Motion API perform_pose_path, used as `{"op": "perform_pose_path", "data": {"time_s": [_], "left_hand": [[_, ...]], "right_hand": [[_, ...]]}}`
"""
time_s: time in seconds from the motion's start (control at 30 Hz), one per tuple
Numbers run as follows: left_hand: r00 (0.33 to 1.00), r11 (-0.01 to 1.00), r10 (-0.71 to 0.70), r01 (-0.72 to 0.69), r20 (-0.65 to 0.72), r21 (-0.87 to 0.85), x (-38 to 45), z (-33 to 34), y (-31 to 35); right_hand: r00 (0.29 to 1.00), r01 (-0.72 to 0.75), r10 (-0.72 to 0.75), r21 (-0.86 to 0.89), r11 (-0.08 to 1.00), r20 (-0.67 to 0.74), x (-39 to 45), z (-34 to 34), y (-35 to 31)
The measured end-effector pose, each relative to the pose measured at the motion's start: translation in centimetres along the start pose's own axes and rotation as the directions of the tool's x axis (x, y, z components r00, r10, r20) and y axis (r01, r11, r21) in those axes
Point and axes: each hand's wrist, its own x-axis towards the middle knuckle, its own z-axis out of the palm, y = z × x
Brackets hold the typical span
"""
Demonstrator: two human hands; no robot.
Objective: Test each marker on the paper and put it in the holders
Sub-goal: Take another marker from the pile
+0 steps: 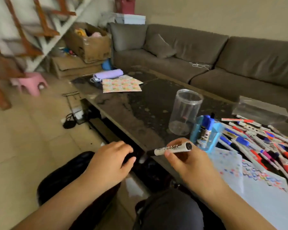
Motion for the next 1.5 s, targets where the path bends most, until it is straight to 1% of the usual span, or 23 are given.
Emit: {"op": "perform_pose_path", "data": {"time_s": [0.07, 0.13, 0.2, 0.27, 0.33, 0.4, 0.43, 0.47, 0.5, 0.57, 0.6, 0.63, 0.7, 0.73, 0.8, 0.87, 0.93, 1.03, 1.13, 1.23, 1.3, 1.37, 1.5], "left_hand": [[0.997, 0.992, -0.083, 0.081, 0.011, 0.098, -2.9, -0.7, -3.6], [0.981, 0.967, -0.194, 0.193, -0.011, 0.168, -5.5, -1.1, -6.3], [0.953, 0.938, -0.303, 0.301, -0.018, 0.173, -7.8, -1.7, -8.3], [0.938, 0.921, -0.346, 0.345, -0.029, 0.181, -9.1, -2.0, -9.6], [0.92, 0.903, -0.391, 0.388, -0.025, 0.184, -10.3, -2.3, -11.0], [0.909, 0.89, -0.416, 0.406, 0.003, 0.209, -11.1, -2.4, -12.0], [0.908, 0.885, -0.42, 0.408, 0.005, 0.226, -11.3, -2.2, -12.4], [0.905, 0.88, -0.425, 0.413, 0.003, 0.235, -11.5, -2.1, -12.8], [0.903, 0.878, -0.429, 0.414, 0.008, 0.241, -11.5, -1.9, -13.0], [0.904, 0.879, -0.428, 0.417, 0.0, 0.232, -11.2, -1.5, -13.0], [0.906, 0.884, -0.423, 0.413, -0.002, 0.219, -10.7, -1.3, -12.7], [0.914, 0.895, -0.406, 0.398, -0.004, 0.203, -10.1, -0.9, -12.4], [0.934, 0.92, -0.358, 0.354, -0.005, 0.166, -8.2, -0.3, -11.1], [0.942, 0.932, -0.336, 0.332, 0.004, 0.145, -7.1, 0.0, -10.2], [0.964, 0.959, -0.265, 0.26, 0.032, 0.112, -4.6, 0.8, -8.3], [0.986, 0.986, -0.154, 0.149, 0.062, 0.072, -1.7, 1.6, -5.7], [0.993, 0.998, -0.059, 0.056, 0.099, 0.024, 1.0, 2.5, -2.3], [0.992, 0.995, 0.088, -0.084, 0.094, -0.049, 4.6, 4.4, 3.0], [0.955, 0.959, 0.278, -0.269, 0.103, -0.094, 7.4, 7.0, 8.1], [0.908, 0.915, 0.398, -0.382, 0.13, -0.129, 9.5, 9.9, 12.5], [0.88, 0.896, 0.441, -0.421, 0.178, -0.143, 10.5, 11.6, 15.4], [0.864, 0.893, 0.449, -0.424, 0.227, -0.15, 11.3, 13.1, 17.8], [0.844, 0.867, 0.491, -0.451, 0.213, -0.212, 12.7, 15.9, 21.0]], "right_hand": [[0.993, 0.046, -0.043, -0.019, 0.999, 0.112, 1.4, 4.1, -0.7], [0.968, 0.095, -0.085, -0.031, 0.995, 0.238, 2.2, 8.2, -1.3], [0.929, 0.1, -0.089, -0.012, 0.995, 0.359, 2.7, 12.3, -2.1], [0.89, 0.079, -0.066, -0.01, 0.997, 0.451, 3.1, 15.4, -2.1], [0.826, 0.025, 0.002, -0.04, 0.999, 0.564, 3.5, 18.6, -1.9], [0.731, -0.043, 0.127, -0.14, 0.989, 0.67, 3.8, 21.0, -0.8], [0.697, -0.04, 0.173, -0.204, 0.978, 0.696, 3.9, 21.8, -0.2], [0.69, -0.041, 0.201, -0.24, 0.97, 0.695, 3.9, 22.2, 0.2], [0.713, -0.036, 0.187, -0.231, 0.972, 0.675, 3.9, 22.1, 0.4], [0.799, -0.028, 0.099, -0.128, 0.991, 0.594, 3.8, 20.9, 0.5], [0.846, 0.007, 0.04, -0.087, 0.996, 0.532, 3.8, 19.9, 0.5], [0.878, 0.059, -0.016, -0.075, 0.995, 0.479, 3.8, 18.5, 0.3], [0.909, 0.152, -0.108, -0.079, 0.985, 0.402, 3.7, 15.3, 0.0], [0.922, 0.175, -0.132, -0.087, 0.981, 0.363, 3.6, 13.4, 0.0], [0.955, 0.161, -0.128, -0.105, 0.981, 0.268, 3.3, 9.7, 1.0], [0.985, 0.09, -0.064, -0.156, 0.984, 0.163, 2.8, 5.9, 2.7], [0.999, 0.01, -0.003, -0.206, 0.979, 0.035, 1.9, 2.4, 5.1], [0.984, -0.159, 0.132, -0.242, 0.957, -0.121, 0.1, -2.3, 8.6], [0.948, -0.286, 0.233, -0.256, 0.923, -0.218, -2.1, -6.7, 12.3], [0.909, -0.379, 0.3, -0.275, 0.883, -0.288, -3.8, -10.1, 15.2], [0.875, -0.444, 0.349, -0.267, 0.856, -0.336, -4.6, -11.9, 17.0], [0.845, -0.491, 0.381, -0.261, 0.831, -0.376, -5.0, -13.1, 18.7], [0.776, -0.584, 0.426, -0.274, 0.764, -0.465, -5.0, -15.2, 22.0]]}}
